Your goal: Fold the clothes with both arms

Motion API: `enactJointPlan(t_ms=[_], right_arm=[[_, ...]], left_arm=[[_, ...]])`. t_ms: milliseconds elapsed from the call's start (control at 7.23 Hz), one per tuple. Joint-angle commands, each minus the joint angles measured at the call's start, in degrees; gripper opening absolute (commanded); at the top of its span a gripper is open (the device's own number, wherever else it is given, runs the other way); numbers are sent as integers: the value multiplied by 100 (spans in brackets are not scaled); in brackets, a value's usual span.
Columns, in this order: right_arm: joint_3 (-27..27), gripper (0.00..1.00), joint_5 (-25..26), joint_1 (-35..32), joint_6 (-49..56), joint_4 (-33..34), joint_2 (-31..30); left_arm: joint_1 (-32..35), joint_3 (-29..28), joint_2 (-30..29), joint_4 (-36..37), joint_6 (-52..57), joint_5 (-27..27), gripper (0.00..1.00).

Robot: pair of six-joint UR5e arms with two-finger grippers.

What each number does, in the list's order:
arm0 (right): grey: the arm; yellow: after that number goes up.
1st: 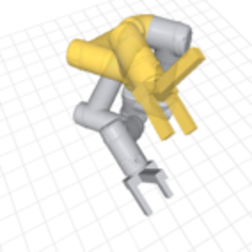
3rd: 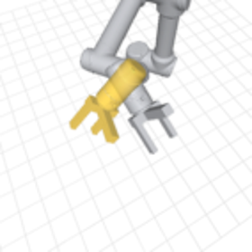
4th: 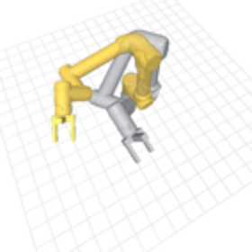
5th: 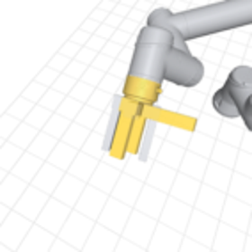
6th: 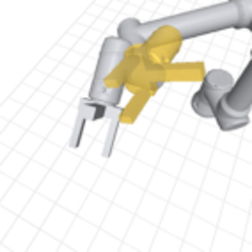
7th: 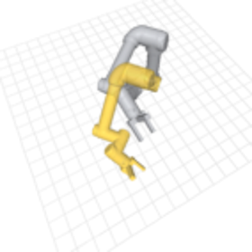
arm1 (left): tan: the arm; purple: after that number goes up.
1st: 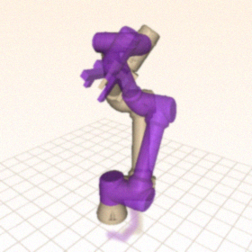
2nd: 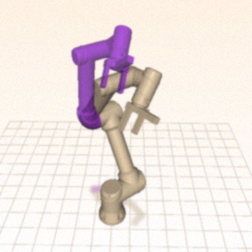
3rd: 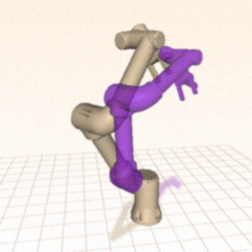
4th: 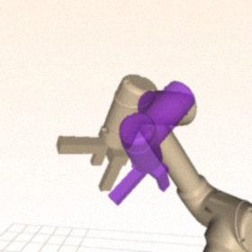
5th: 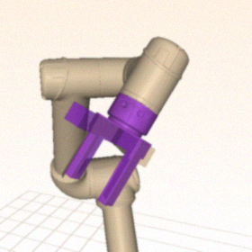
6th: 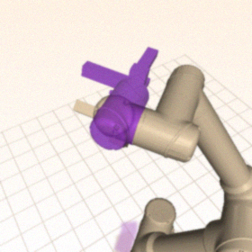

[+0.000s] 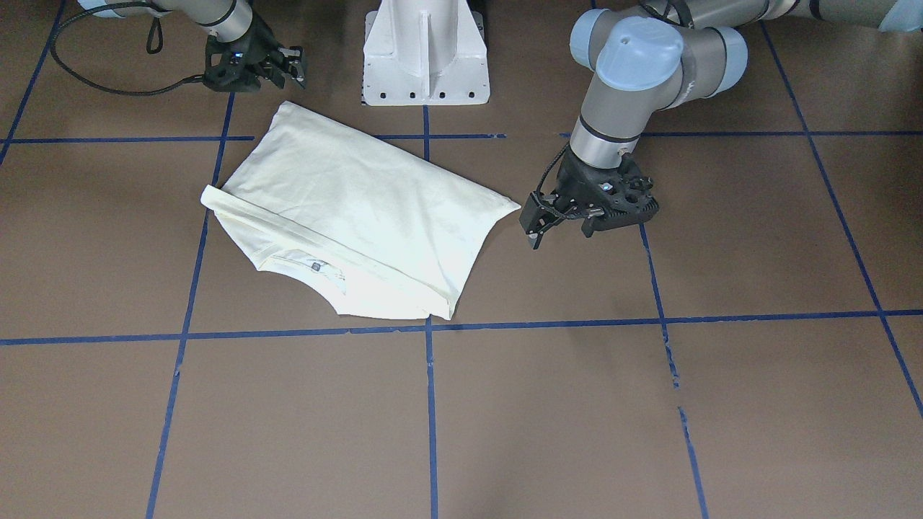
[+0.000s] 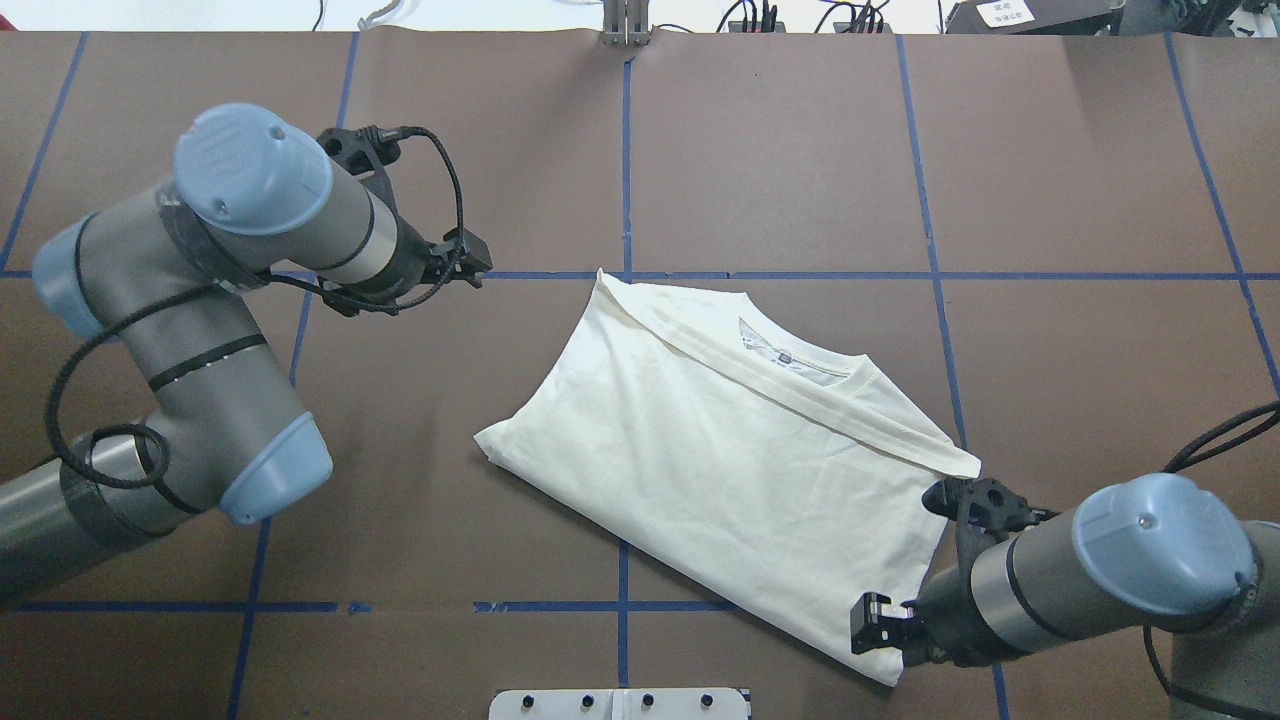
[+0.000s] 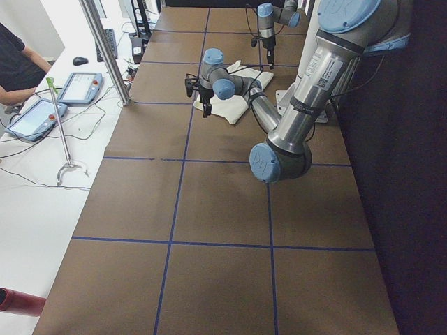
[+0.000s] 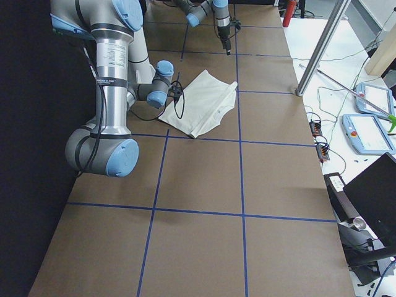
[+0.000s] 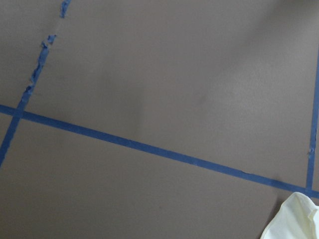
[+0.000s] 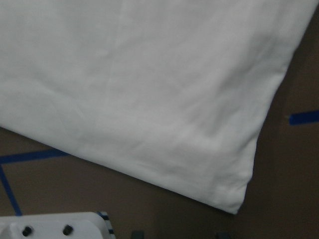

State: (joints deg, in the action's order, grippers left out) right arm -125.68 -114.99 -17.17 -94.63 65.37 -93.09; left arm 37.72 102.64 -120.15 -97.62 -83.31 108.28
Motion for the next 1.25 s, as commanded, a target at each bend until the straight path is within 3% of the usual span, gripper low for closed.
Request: enactJointPlan(t_ms=[0, 277, 969, 1107], right_arm=[[-9, 100, -41, -898, 6, -7, 360], [34, 100, -49, -1375, 23, 2, 589], [210, 100, -50, -1421, 58, 2, 801], [210, 100, -67, -1421, 58, 2, 871]], left_arm=[[-867, 11, 0, -12, -1295, -44, 92], [-1336, -103, -43, -20, -1785, -44, 82], [-1346, -455, -9, -345, -1838, -264, 65], [-1346, -507, -8, -363, -1838, -264, 53]])
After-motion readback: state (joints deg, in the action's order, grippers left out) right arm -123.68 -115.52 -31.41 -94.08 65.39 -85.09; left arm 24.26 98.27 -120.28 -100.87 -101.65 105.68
